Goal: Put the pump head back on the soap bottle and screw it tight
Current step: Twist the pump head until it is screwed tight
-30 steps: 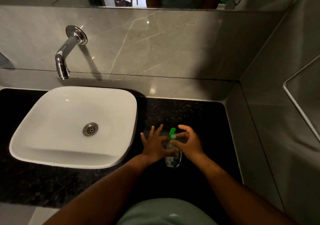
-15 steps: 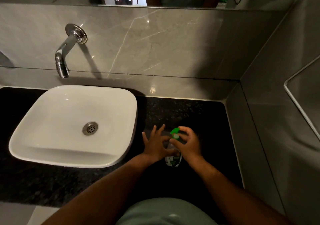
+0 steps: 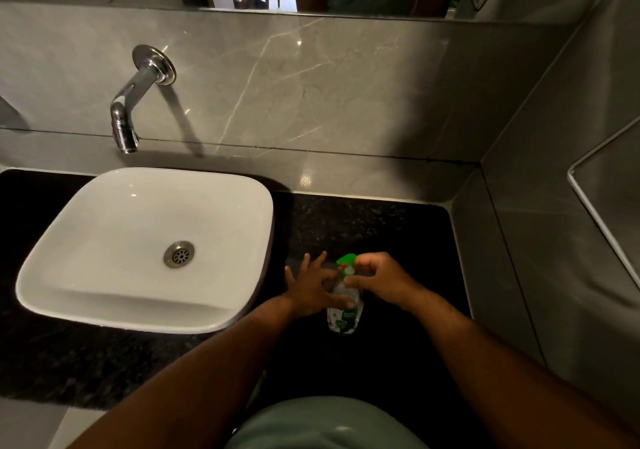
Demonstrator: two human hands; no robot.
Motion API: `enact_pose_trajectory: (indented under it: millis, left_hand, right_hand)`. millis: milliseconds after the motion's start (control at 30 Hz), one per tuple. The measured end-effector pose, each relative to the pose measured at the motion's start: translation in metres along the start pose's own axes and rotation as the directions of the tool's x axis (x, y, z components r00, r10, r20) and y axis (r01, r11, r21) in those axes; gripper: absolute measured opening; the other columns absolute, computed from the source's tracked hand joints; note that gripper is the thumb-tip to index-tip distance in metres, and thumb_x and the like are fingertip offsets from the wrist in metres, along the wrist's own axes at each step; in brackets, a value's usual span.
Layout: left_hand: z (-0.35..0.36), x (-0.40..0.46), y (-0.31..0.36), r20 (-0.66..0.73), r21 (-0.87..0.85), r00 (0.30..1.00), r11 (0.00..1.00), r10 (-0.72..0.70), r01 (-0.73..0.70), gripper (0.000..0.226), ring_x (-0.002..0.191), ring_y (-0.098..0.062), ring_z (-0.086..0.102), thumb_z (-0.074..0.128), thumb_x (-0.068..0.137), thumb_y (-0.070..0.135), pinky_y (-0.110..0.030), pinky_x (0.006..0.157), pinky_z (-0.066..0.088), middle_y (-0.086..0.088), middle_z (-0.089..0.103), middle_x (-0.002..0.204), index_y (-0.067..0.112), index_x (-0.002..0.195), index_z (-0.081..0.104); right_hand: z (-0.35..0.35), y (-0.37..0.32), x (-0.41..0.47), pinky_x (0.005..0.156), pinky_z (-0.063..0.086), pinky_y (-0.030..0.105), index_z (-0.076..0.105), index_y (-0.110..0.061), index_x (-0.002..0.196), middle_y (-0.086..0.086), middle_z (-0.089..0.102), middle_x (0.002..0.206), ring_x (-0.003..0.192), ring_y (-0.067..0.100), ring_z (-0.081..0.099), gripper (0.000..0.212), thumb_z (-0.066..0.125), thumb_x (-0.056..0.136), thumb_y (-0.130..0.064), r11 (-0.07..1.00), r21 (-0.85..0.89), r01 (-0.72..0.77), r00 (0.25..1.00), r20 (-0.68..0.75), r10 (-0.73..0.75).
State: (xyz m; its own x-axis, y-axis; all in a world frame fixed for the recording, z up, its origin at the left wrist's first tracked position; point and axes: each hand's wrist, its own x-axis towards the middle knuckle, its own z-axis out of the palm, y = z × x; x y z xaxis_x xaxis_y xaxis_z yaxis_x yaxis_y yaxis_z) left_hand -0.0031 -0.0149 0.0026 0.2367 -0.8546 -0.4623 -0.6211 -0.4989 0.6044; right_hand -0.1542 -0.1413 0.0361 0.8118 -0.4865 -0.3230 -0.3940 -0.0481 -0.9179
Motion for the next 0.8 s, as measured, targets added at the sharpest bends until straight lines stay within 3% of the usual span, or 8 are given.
enact_pose_trajectory:
  millis: [167, 267, 433, 533, 633, 700, 800]
  left_hand:
    - [-0.009, -0.001, 0.008, 0.077, -0.006, 0.996, 0.999, -0.037, 0.037, 0.073, 0.146, -0.03, -0.016, 0.073, 0.07, 0.062, -0.068, 0.105, -0.019, 0.002, 0.001, 0.164, 0.046, 0.137, 0.046]
    - [-0.012, -0.002, 0.011, 0.08, -0.011, 0.996, 0.999, -0.048, 0.049, 0.073, 0.146, -0.032, -0.015, 0.073, 0.072, 0.061, -0.069, 0.105, -0.017, 0.0, 0.003, 0.164, 0.048, 0.138, 0.045]
    - [-0.007, -0.003, 0.011, 0.074, -0.048, 0.995, 0.996, -0.07, 0.074, 0.071, 0.146, -0.032, -0.014, 0.074, 0.07, 0.061, -0.069, 0.103, -0.02, 0.002, 0.004, 0.164, 0.049, 0.135, 0.049]
    - [-0.007, 0.0, 0.011, 0.06, -0.025, 0.996, 0.997, -0.073, 0.075, 0.066, 0.146, -0.032, -0.014, 0.072, 0.067, 0.066, -0.069, 0.1, -0.022, 0.002, 0.005, 0.164, 0.053, 0.129, 0.052]
    - [-0.005, 0.001, 0.011, 0.028, 0.032, 0.995, 0.995, -0.093, 0.093, 0.066, 0.147, -0.031, -0.012, 0.069, 0.065, 0.072, -0.068, 0.099, -0.024, 0.004, 0.007, 0.163, 0.055, 0.127, 0.052]
    - [0.0, 0.0, 0.013, -0.009, 0.053, 0.993, 0.991, -0.121, 0.121, 0.068, 0.147, -0.029, -0.009, 0.067, 0.064, 0.075, -0.069, 0.099, -0.023, 0.005, 0.011, 0.163, 0.055, 0.127, 0.053]
    - [0.006, -0.002, 0.018, -0.091, 0.073, 0.982, 0.982, -0.165, 0.172, 0.068, 0.148, -0.027, -0.005, 0.065, 0.061, 0.078, -0.07, 0.1, -0.02, 0.006, 0.017, 0.162, 0.053, 0.124, 0.056]
  right_hand:
    - [-0.008, -0.003, 0.006, 0.082, 0.059, 0.032, 0.071, -0.01, 0.107, 0.01, 0.075, 0.103, 0.096, 0.022, 0.072, 0.031, 0.077, 0.077, -0.015, 1.0, 0.001, 0.005, 0.993, 0.118, -0.005]
    - [-0.005, 0.0, 0.006, 0.083, 0.059, 0.038, 0.071, -0.007, 0.105, 0.013, 0.075, 0.101, 0.094, 0.026, 0.071, 0.03, 0.078, 0.077, -0.015, 1.0, 0.001, 0.009, 0.997, 0.076, -0.009]
    - [-0.002, 0.002, 0.001, 0.067, 0.056, 0.019, 0.074, -0.021, 0.096, -0.004, 0.078, 0.091, 0.086, 0.013, 0.074, 0.02, 0.077, 0.078, -0.015, 0.998, 0.057, -0.021, 1.0, 0.018, 0.02]
    - [-0.002, 0.003, 0.0, 0.069, 0.058, 0.022, 0.073, -0.02, 0.099, -0.001, 0.078, 0.091, 0.086, 0.013, 0.073, 0.021, 0.076, 0.079, -0.014, 0.999, 0.049, -0.004, 1.0, 0.003, 0.004]
    - [0.004, 0.008, 0.002, 0.081, 0.06, 0.029, 0.063, -0.02, 0.117, 0.005, 0.075, 0.104, 0.095, 0.014, 0.072, 0.043, 0.076, 0.078, -0.007, 0.993, 0.113, 0.026, 0.999, -0.048, -0.021]
    - [0.011, 0.013, 0.001, 0.077, 0.059, 0.024, 0.047, -0.027, 0.133, 0.005, 0.073, 0.104, 0.095, 0.012, 0.071, 0.068, 0.077, 0.076, -0.006, 0.988, 0.152, 0.023, 0.993, -0.116, -0.005]
    - [0.021, 0.021, 0.002, 0.071, 0.057, 0.017, 0.035, -0.034, 0.139, -0.003, 0.073, 0.097, 0.091, 0.006, 0.071, 0.081, 0.078, 0.075, -0.008, 0.985, 0.167, 0.033, 0.977, -0.212, 0.003]
